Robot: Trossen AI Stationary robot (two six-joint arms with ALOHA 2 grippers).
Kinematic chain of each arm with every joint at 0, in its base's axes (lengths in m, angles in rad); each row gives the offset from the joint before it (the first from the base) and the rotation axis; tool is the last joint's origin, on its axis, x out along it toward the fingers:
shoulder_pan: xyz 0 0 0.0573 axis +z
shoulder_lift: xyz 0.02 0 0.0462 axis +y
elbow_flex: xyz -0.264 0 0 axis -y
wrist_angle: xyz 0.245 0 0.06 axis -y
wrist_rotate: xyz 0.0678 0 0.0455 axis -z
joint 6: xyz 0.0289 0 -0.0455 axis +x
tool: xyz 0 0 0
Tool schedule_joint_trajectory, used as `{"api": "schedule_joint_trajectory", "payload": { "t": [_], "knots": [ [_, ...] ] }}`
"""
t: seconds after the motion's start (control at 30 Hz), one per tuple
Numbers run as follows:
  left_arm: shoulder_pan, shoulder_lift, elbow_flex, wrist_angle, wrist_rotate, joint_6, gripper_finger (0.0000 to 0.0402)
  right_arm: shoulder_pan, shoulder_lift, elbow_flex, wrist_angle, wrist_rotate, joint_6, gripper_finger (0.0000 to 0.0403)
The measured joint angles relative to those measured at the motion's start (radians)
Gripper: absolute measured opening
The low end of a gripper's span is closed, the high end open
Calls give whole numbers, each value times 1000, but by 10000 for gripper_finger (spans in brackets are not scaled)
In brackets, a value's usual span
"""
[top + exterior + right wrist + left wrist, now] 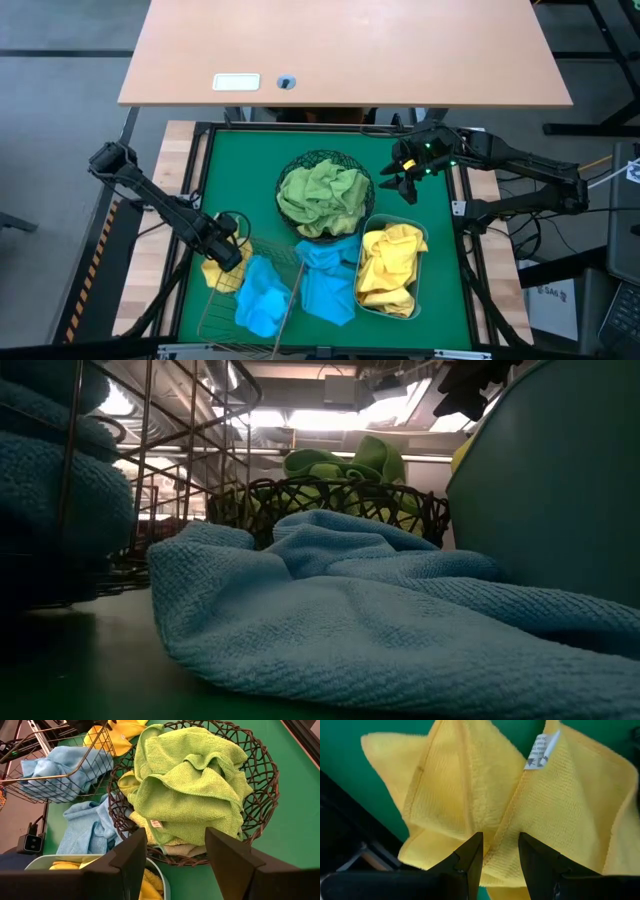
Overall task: Sort microfiber towel by color & place in baskets
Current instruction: Put the yellow microfiber cloth into the blue bin
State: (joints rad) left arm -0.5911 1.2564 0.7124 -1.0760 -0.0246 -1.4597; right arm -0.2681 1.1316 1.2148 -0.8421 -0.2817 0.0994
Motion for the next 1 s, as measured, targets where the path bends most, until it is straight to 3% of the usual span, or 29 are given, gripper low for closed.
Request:
{"api": "schedule_joint_trajectory", "payload": {
  "t": [0.43, 0.77, 1.0],
  "knots": [
    [0, 0, 34, -12, 47, 11, 119, 0, 0, 0, 0, 0, 0, 202],
    [-1, 0, 88, -59, 43, 336, 119, 0, 0, 0, 0, 0, 0, 202],
    [0, 0, 88, -68, -10, 371, 119, 0, 0, 0, 0, 0, 0, 202]
  ]
}}
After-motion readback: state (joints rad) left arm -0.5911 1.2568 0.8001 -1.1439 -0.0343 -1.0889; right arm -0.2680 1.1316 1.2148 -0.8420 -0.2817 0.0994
